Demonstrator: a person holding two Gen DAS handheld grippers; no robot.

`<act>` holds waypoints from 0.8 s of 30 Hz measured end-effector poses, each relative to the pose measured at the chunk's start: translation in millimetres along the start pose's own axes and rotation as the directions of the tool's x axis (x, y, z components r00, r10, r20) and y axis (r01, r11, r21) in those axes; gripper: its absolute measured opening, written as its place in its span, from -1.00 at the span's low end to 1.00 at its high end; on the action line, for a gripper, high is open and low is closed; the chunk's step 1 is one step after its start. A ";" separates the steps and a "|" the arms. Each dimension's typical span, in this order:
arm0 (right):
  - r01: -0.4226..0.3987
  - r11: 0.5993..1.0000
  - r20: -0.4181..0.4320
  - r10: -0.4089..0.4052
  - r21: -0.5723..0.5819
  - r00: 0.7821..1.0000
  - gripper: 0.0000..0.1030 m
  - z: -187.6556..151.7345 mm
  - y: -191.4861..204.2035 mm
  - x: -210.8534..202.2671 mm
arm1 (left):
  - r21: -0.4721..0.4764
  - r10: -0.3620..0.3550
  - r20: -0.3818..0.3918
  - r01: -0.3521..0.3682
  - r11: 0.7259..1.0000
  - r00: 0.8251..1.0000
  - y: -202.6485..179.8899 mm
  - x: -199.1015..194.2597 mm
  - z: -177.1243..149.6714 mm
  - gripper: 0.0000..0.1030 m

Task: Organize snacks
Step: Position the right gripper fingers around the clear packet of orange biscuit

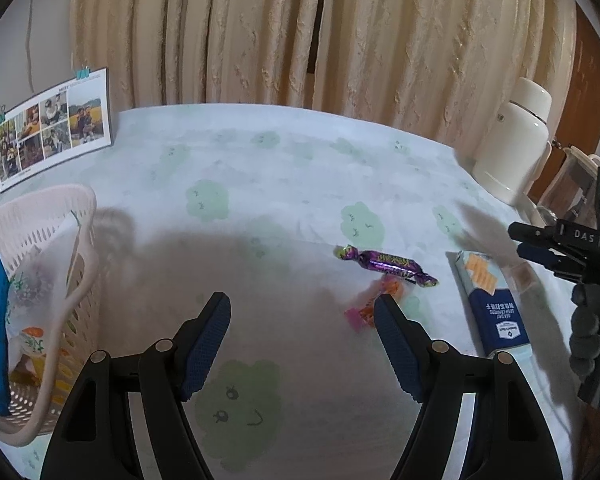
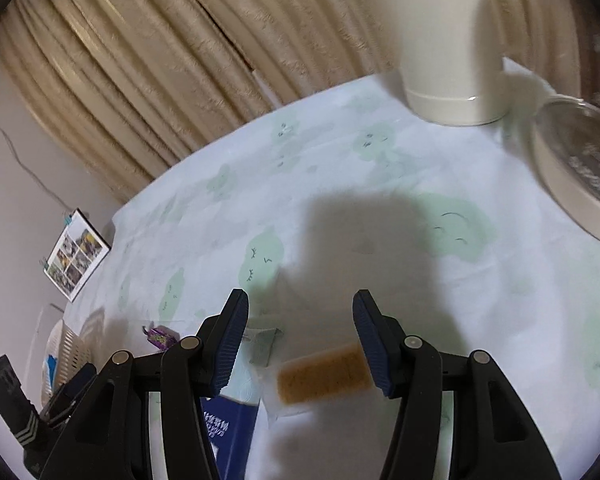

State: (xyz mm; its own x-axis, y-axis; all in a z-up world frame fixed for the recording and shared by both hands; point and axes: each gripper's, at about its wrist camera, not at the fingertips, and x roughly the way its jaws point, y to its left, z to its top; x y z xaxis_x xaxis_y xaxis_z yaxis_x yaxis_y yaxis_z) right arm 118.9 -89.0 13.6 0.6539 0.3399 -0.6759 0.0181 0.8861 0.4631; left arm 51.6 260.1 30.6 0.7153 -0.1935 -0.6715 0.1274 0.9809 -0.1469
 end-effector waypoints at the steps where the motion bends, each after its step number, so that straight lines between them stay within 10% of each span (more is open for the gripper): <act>1: -0.012 1.000 -0.010 0.012 -0.006 1.000 0.03 -1.2 0.0 1.4 | -0.008 -0.001 -0.005 0.001 1.000 1.000 1.5 1.5 -0.5 0.44; 15: -0.140 0.990 -0.117 0.138 -0.014 0.984 0.05 -48.6 -17.5 -32.7 | -0.042 -0.003 -0.011 0.003 0.999 1.000 9.4 1.7 -1.5 0.45; 24: 0.068 0.952 -0.073 -0.094 -0.300 0.993 -0.03 -73.0 18.3 -36.4 | -0.039 0.003 -0.012 -0.004 0.999 1.000 9.0 1.6 0.2 0.45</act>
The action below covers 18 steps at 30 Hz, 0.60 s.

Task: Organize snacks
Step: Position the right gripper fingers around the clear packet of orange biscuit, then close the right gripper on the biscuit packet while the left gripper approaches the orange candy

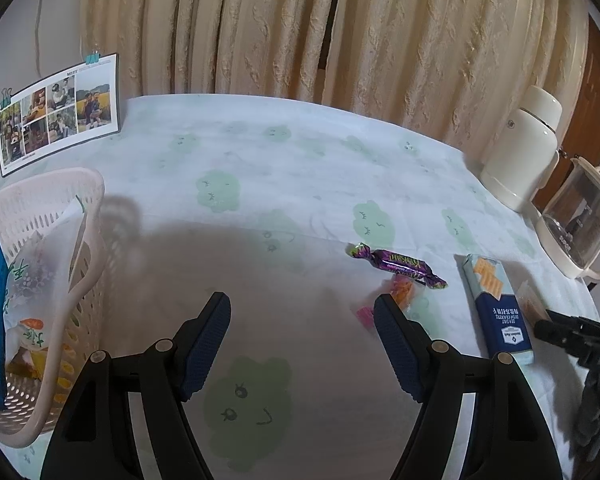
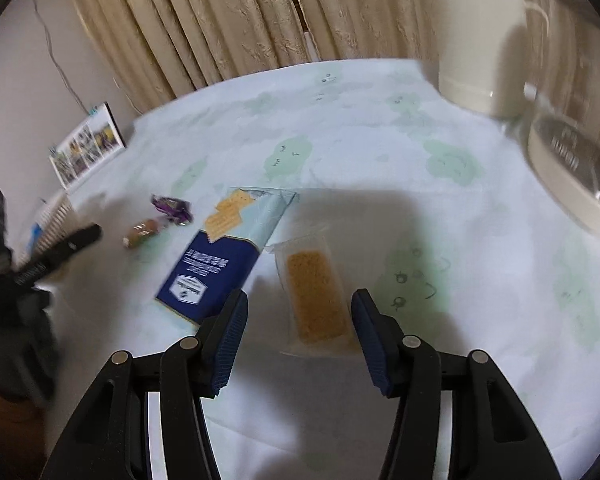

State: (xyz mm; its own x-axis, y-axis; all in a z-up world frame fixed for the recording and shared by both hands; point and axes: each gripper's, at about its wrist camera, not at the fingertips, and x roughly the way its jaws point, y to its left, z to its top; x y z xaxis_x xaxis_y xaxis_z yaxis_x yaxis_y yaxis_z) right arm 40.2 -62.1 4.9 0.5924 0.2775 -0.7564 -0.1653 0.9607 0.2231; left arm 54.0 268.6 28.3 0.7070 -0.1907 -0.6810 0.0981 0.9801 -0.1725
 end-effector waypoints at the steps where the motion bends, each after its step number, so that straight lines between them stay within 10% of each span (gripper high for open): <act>1: 0.022 1.000 0.005 -0.022 -0.010 1.000 -0.05 -0.1 2.0 1.0 | 0.003 0.002 -0.001 -0.002 1.000 1.000 -0.9 0.3 0.4 0.45; 9: 0.096 0.995 0.030 -0.095 -0.017 0.995 -0.46 -0.6 2.2 0.9 | 0.044 -0.016 -0.020 0.017 0.999 1.000 -17.8 7.7 4.1 0.45; 18: 0.075 0.995 0.061 -0.078 0.061 0.995 -0.46 -0.3 -9.2 -6.8 | 0.103 -0.051 -0.078 0.058 0.993 0.996 -42.0 26.2 6.0 0.44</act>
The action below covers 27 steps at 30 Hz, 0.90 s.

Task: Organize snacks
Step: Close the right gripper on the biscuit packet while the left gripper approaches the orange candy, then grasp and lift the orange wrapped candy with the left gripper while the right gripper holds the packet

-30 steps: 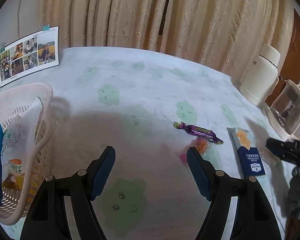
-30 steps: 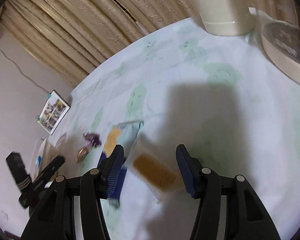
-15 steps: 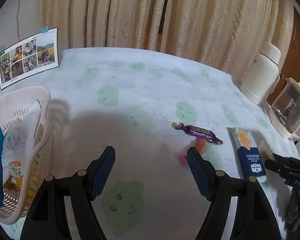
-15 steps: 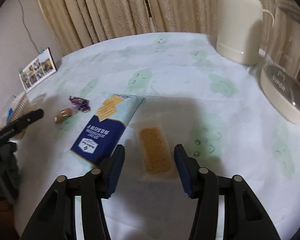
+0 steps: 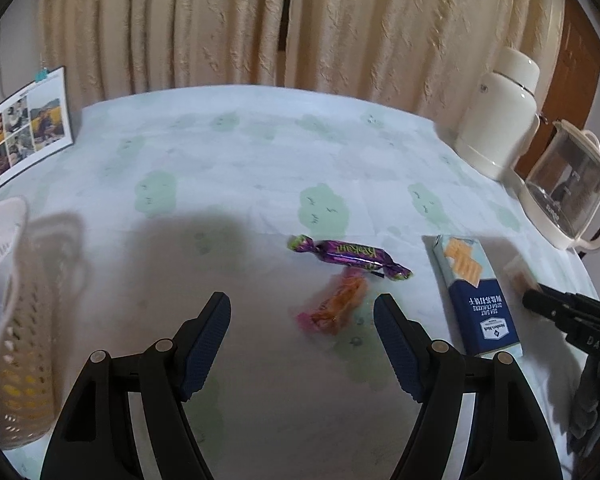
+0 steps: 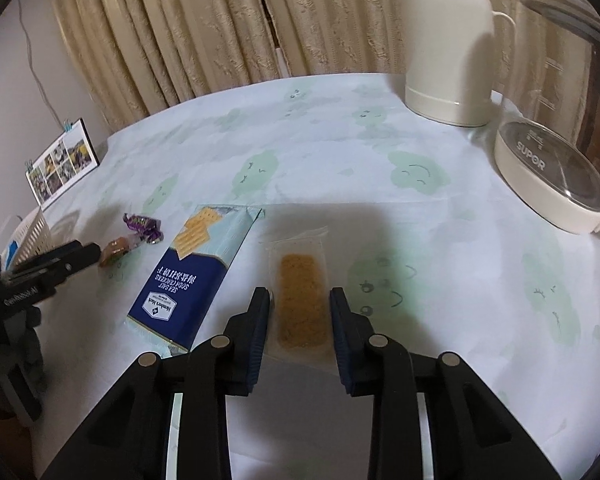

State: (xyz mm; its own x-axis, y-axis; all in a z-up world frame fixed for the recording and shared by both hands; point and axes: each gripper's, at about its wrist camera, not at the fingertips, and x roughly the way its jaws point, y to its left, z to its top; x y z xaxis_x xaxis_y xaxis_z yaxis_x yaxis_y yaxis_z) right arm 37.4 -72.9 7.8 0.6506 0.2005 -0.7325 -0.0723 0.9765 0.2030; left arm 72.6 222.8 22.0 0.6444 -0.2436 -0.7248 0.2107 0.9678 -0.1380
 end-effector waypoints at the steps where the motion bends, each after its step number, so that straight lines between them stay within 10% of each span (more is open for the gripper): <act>1: -0.005 1.000 0.003 0.005 0.009 1.000 -0.46 0.2 -1.3 -1.0 | 0.006 0.002 -0.004 -0.002 1.000 1.000 -1.5 1.8 0.3 0.44; 18: -0.072 0.996 0.023 0.071 0.052 0.997 -0.46 -1.6 -3.5 -5.2 | 0.123 -0.035 -0.070 0.044 0.991 0.997 -30.1 23.0 2.6 -0.44; 27: -0.091 0.993 0.042 0.087 0.080 0.995 -0.46 -2.2 -5.4 -8.5 | 0.098 -0.019 -0.006 0.020 0.995 1.000 -26.3 6.5 0.7 -0.46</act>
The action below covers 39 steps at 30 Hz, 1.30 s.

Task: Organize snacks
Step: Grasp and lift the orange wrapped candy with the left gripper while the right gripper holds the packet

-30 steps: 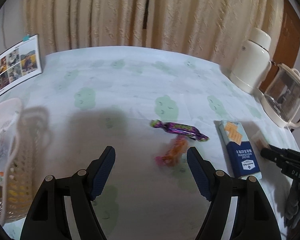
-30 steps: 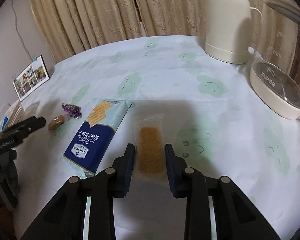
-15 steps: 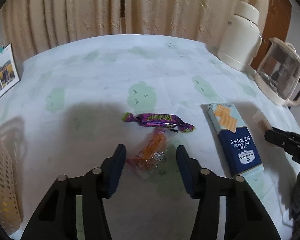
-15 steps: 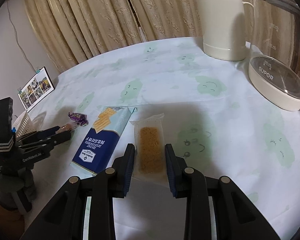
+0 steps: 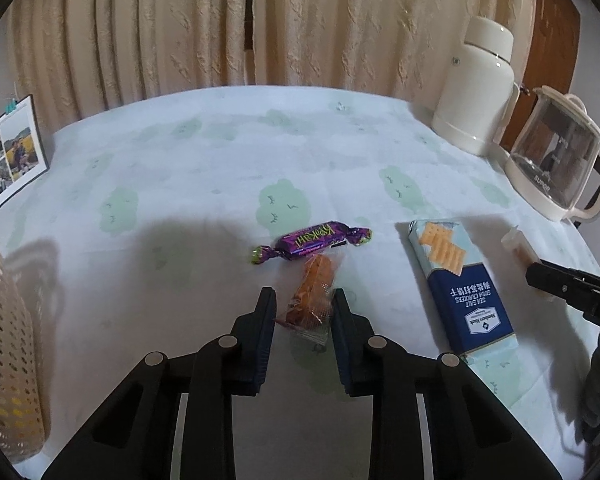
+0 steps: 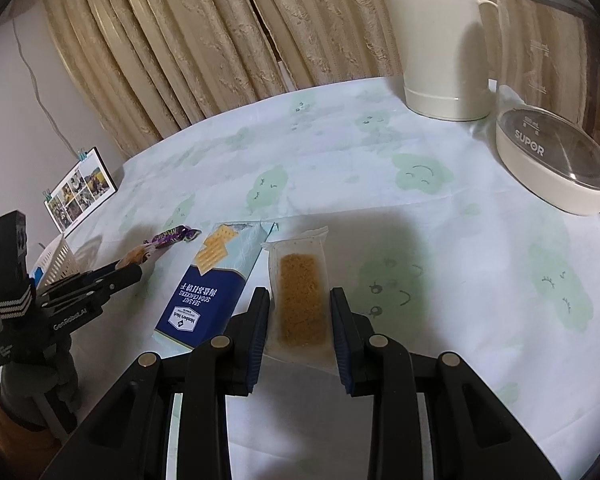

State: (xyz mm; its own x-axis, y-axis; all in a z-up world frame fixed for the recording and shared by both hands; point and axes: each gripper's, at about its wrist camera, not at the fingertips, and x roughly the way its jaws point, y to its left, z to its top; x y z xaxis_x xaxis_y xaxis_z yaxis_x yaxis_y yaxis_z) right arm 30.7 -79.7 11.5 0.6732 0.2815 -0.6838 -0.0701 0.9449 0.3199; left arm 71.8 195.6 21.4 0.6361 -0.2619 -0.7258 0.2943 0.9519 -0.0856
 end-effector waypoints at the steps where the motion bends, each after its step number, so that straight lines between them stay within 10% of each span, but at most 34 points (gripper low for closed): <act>1: -0.003 1.000 0.002 0.003 0.005 1.000 -0.46 0.0 -0.6 -0.5 | -0.003 0.006 0.013 -0.006 1.000 1.000 0.5 -3.8 -0.3 -0.46; 39: -0.085 0.996 0.055 0.084 0.021 0.995 -0.46 -2.4 5.9 -11.9 | -0.222 0.211 0.281 -0.150 0.963 0.936 60.0 -102.3 -14.7 -0.45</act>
State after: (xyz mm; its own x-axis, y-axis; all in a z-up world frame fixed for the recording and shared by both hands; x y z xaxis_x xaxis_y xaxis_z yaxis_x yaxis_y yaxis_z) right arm 20.5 -77.1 19.9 0.7042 0.3501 -0.6177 -0.1113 0.9137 0.3909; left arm 13.8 281.9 80.5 0.8582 -0.0894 -0.5055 0.0299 0.9917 -0.1248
